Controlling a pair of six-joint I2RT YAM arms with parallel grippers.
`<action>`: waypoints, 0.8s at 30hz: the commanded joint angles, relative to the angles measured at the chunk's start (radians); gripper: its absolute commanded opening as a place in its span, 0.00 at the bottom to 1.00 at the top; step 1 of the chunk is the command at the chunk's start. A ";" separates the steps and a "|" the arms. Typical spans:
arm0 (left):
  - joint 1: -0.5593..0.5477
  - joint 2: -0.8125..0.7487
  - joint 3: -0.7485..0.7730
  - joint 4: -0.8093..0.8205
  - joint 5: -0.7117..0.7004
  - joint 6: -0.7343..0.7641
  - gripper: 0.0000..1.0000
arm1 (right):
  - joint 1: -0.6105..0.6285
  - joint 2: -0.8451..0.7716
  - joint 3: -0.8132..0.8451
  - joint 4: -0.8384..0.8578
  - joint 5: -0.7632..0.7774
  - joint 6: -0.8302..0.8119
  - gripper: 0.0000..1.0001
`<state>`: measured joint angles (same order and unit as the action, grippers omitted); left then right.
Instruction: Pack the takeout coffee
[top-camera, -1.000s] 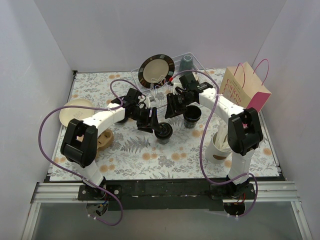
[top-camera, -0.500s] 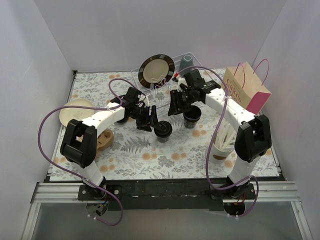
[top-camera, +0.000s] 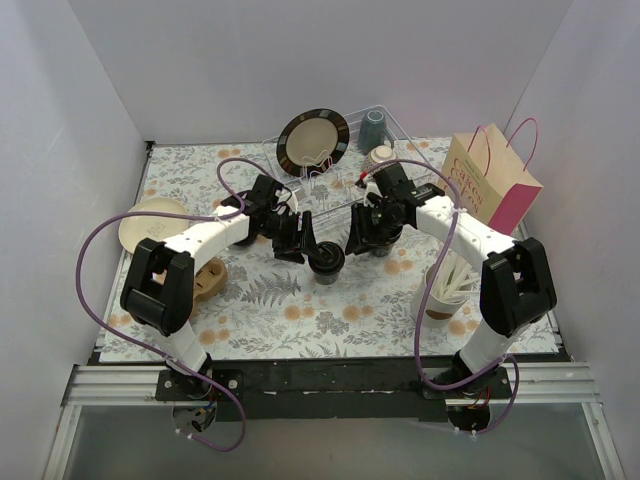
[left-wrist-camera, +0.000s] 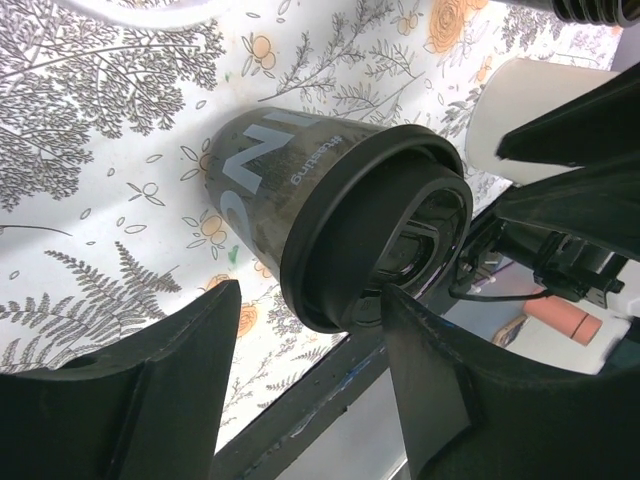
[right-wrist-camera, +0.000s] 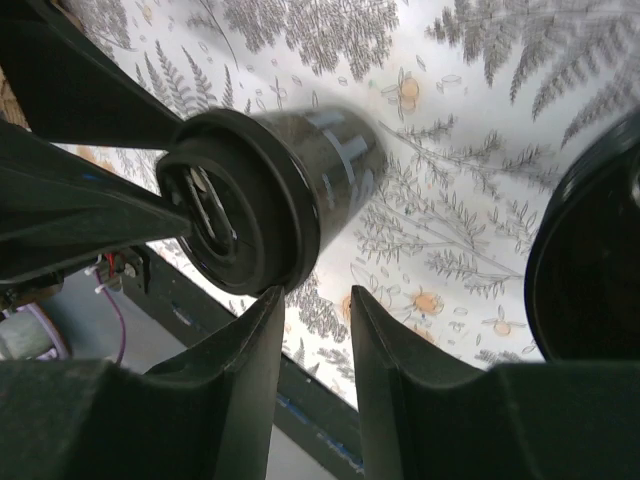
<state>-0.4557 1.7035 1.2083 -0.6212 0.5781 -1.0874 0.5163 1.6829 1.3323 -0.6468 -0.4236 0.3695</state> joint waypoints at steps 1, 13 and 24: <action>0.002 -0.045 -0.039 0.012 -0.027 0.007 0.56 | -0.004 -0.077 -0.097 0.093 -0.009 0.094 0.40; 0.002 -0.021 -0.066 0.015 -0.047 0.020 0.54 | -0.002 -0.097 -0.226 0.292 -0.130 0.172 0.40; 0.002 0.024 -0.065 0.017 -0.061 0.037 0.53 | -0.004 -0.052 -0.246 0.263 -0.064 0.148 0.37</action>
<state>-0.4538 1.6890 1.1648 -0.5713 0.5880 -1.0893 0.5163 1.6222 1.0973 -0.3920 -0.5243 0.5270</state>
